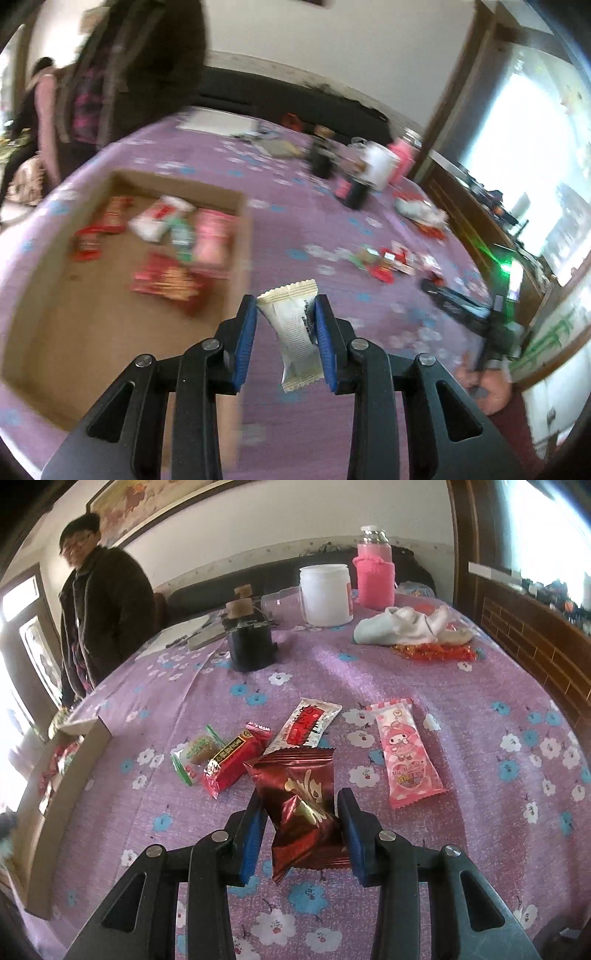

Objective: Organize snacks
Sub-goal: 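Carry both packets to the cardboard tray and open both tools to release them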

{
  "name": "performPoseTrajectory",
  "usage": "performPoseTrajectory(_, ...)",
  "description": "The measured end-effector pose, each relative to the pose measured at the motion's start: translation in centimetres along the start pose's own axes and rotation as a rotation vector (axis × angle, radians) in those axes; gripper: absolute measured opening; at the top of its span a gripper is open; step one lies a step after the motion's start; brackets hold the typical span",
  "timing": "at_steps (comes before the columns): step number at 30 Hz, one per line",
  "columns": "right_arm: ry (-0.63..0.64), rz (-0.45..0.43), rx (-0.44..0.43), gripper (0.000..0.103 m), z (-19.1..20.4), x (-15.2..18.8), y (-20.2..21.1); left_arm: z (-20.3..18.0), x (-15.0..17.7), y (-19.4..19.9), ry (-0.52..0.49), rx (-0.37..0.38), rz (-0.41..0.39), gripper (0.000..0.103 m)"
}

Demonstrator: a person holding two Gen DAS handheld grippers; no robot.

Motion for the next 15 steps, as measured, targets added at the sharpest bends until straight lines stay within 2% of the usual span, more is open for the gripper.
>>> performPoseTrajectory(2,0.015,-0.012,0.000,0.040,1.0,-0.1,1.0,2.7,-0.4,0.8,0.021,-0.047,-0.013,0.029)
performPoseTrajectory(7,0.097,-0.013,-0.108,0.040,6.8,-0.5,3.9,8.1,-1.6,1.1,0.063,-0.148,-0.014,0.029)
performPoseTrajectory(15,0.227,0.090,-0.361,0.039,19.6,-1.3,4.3,14.4,-2.0,-2.5,0.114,-0.246,0.106,0.029)
Point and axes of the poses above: each gripper's, at about its wrist camera, not at the fingertips, and y roughly against the way its jaws point, z to its left, x to its underside, the point moved 2 cm from there along -y, roughly the way its jaws point
